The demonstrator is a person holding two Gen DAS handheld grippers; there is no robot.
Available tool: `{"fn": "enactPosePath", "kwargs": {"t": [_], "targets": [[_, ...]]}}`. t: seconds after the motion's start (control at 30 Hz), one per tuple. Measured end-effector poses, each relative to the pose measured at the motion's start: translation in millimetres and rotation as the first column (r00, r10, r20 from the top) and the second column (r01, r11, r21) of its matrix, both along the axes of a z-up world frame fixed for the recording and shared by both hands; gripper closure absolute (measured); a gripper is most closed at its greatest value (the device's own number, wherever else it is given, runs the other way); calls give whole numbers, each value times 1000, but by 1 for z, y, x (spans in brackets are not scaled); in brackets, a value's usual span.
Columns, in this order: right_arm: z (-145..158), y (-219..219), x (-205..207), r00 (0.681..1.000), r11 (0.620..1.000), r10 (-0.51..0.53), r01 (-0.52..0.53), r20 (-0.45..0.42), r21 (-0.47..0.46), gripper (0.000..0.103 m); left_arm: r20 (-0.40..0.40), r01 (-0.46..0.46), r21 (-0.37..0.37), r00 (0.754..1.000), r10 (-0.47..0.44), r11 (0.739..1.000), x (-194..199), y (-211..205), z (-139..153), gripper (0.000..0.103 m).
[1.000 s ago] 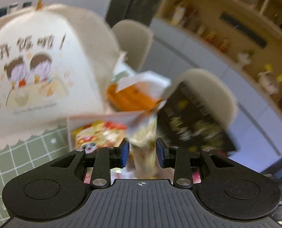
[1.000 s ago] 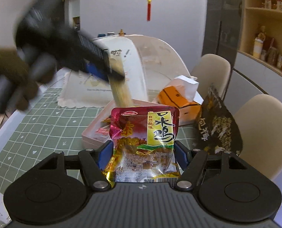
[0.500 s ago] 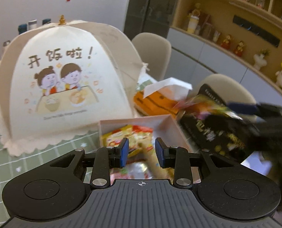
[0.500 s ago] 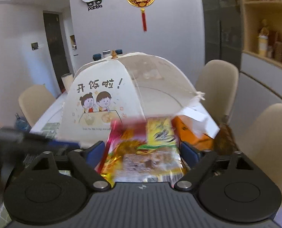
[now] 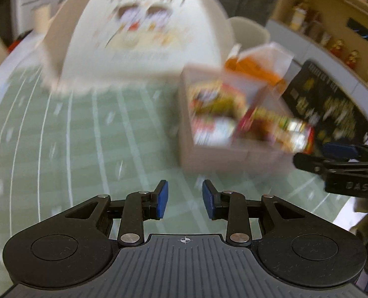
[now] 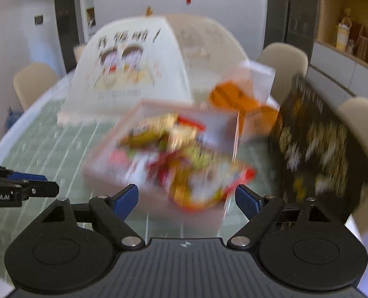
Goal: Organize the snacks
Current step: 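Lift both held snacks over the pink box and open both grippers inside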
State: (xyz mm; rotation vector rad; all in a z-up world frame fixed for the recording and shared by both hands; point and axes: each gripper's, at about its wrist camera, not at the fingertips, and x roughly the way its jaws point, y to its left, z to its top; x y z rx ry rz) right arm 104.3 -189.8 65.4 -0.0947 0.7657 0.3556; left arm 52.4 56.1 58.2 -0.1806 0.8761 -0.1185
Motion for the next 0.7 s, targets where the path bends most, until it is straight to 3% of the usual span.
{"fn": "enactPosePath", "kwargs": {"t": [0.1, 0.23, 0.37, 0.47, 0.6, 0.7], "targets": [[-8, 7, -15, 1000, 999, 12, -11, 24, -45, 17, -71, -26, -42, 997, 23, 999, -21, 4, -20, 69], [10, -1, -10, 992, 999, -32, 36, 121, -36, 17, -74, -26, -26, 997, 24, 999, -37, 7, -14, 69], [30, 17, 22, 976, 976, 142, -111, 165, -187, 17, -41, -3, -52, 999, 1, 999, -40, 7, 5, 69], [31, 37, 64, 966, 942, 252, -232, 57, -245, 17, -4, 38, -74, 999, -38, 997, -39, 0, 20, 69], [16, 54, 123, 941, 920, 287, -322, -177, -223, 17, 30, 82, -93, 996, -80, 992, -40, -4, 35, 69], [-3, 65, 146, 917, 896, 281, -356, -284, -264, 17, 38, 83, -113, 996, -79, 990, -43, 0, 40, 69]]}}
